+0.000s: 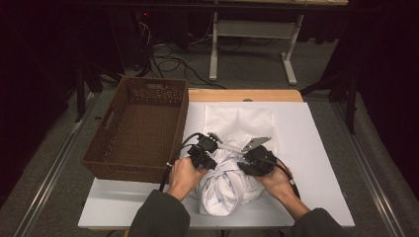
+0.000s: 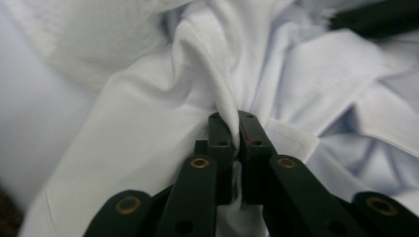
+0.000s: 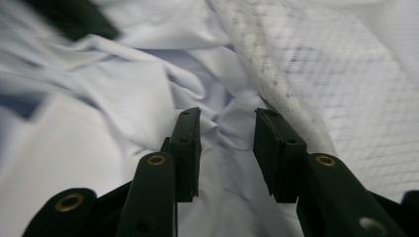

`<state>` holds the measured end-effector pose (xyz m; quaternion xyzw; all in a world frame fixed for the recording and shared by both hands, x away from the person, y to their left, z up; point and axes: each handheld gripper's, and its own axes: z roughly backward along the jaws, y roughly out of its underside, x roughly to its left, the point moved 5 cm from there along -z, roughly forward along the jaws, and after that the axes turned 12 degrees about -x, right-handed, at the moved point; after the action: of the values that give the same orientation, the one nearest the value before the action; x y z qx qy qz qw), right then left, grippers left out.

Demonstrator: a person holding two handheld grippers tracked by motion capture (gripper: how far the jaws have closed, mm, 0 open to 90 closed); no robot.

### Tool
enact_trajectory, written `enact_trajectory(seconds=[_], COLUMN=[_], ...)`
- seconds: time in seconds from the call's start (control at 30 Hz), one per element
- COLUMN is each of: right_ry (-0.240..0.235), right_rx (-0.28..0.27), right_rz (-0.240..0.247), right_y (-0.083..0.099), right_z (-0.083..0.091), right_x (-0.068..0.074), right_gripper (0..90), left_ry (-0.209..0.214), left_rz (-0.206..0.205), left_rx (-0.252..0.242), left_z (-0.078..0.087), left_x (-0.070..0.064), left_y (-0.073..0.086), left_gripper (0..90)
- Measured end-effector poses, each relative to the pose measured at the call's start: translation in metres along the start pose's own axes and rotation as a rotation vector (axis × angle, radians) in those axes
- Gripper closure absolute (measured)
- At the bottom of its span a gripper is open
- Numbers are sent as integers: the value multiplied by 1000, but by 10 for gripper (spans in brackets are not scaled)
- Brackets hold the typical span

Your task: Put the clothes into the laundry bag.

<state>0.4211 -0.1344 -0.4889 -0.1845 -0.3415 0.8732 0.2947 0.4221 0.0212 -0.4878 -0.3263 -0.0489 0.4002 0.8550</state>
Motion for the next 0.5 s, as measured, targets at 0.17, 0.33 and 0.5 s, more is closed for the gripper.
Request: enact_trajectory(seconds=[0.17, 0.33, 0.5], right_ry=[45, 39, 21], right_rx=[10, -50, -58], right_rz=[-66, -109, -72], right_y=[8, 2, -2], right_z=[-7, 3, 9], right_x=[-18, -21, -10], right_gripper=[657, 621, 591], left_ry=[77, 21, -9], left_rz=[-3, -53, -54], left_rx=[-32, -3, 10], left_z=[-5, -36, -50], left_x=[-18, -34, -35], left_y=[-7, -13, -15], left_gripper=[874, 875, 869])
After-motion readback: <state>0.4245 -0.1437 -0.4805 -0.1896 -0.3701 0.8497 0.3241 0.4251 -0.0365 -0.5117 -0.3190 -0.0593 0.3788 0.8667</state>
